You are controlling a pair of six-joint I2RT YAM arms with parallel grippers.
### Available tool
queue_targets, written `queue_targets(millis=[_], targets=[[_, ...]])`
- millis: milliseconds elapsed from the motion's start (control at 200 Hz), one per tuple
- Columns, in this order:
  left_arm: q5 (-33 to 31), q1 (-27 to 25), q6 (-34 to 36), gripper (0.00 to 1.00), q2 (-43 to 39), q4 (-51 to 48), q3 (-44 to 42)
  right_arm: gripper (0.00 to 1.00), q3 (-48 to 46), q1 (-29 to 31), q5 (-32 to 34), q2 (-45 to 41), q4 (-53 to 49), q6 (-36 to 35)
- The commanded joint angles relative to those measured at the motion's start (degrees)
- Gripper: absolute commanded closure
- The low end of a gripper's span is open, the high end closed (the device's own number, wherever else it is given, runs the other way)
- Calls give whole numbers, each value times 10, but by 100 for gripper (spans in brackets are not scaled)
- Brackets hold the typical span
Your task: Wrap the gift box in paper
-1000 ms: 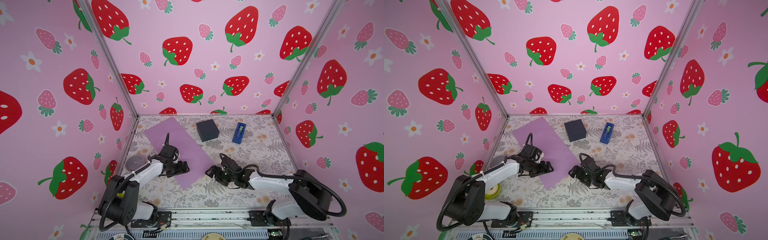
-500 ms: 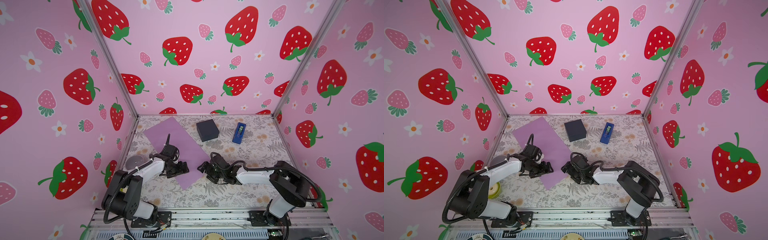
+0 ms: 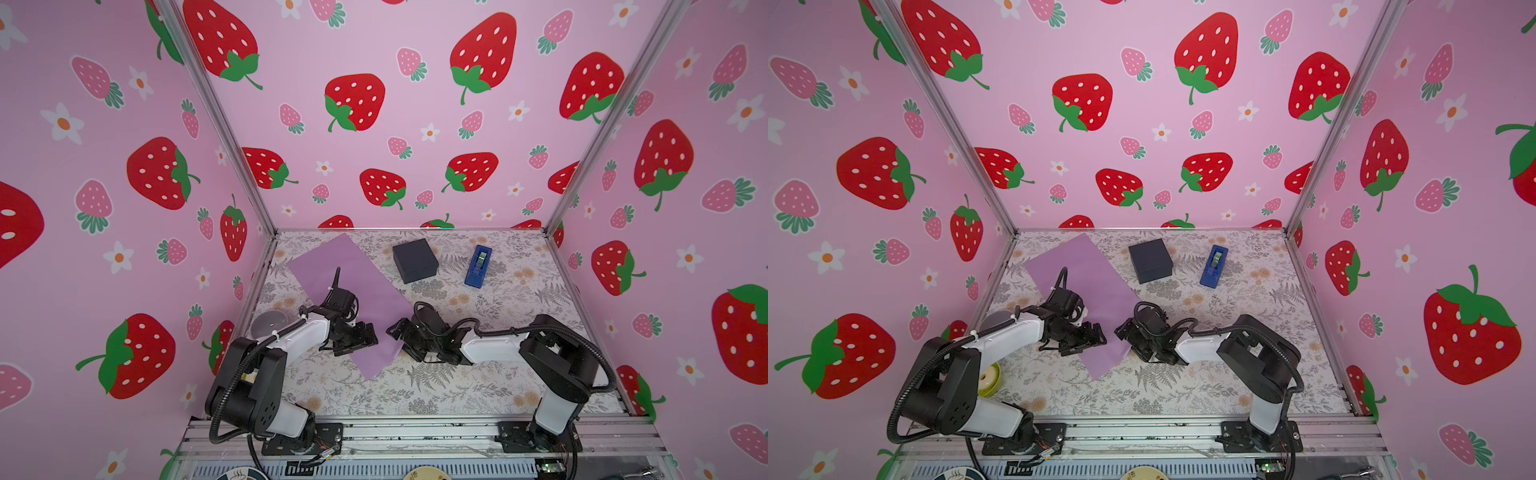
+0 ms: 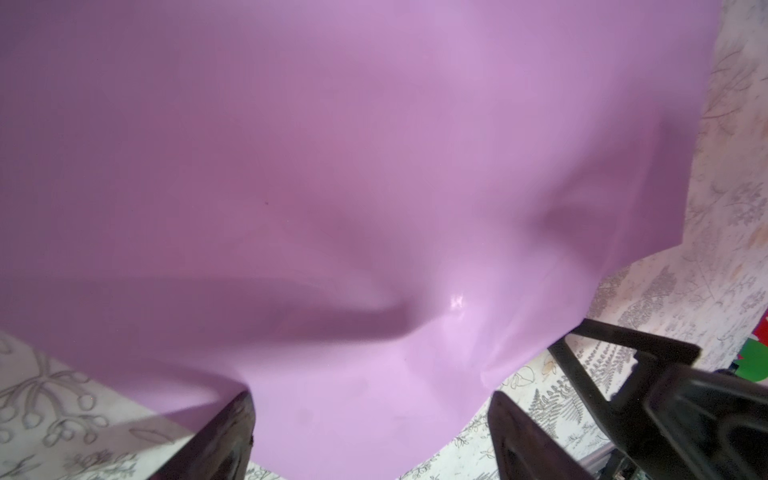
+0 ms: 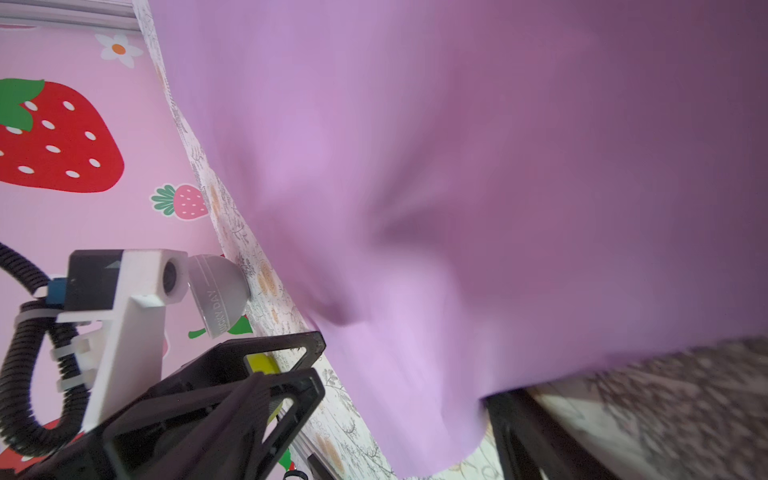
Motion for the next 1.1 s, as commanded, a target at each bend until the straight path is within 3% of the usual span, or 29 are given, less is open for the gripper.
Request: queue_targets(millis=[0,360,650,850,1096], targets=[[21,-2,-6,12,26,-6,-12,21,-6,7,9,31,-36,21],[24,-2,-8,13,26,-3,-13,54,-50,9,64,-2,59,23],[26,-2,-8,13,27,-1,-12,64,-51,9,83,-17,60,7],[27,-2,-8,13,19,-4,-10,81,-51,9,78,-15,57,4],[26,-2,-3,13,-1,-18,2,82,-58,9,90,-34,20,-14]])
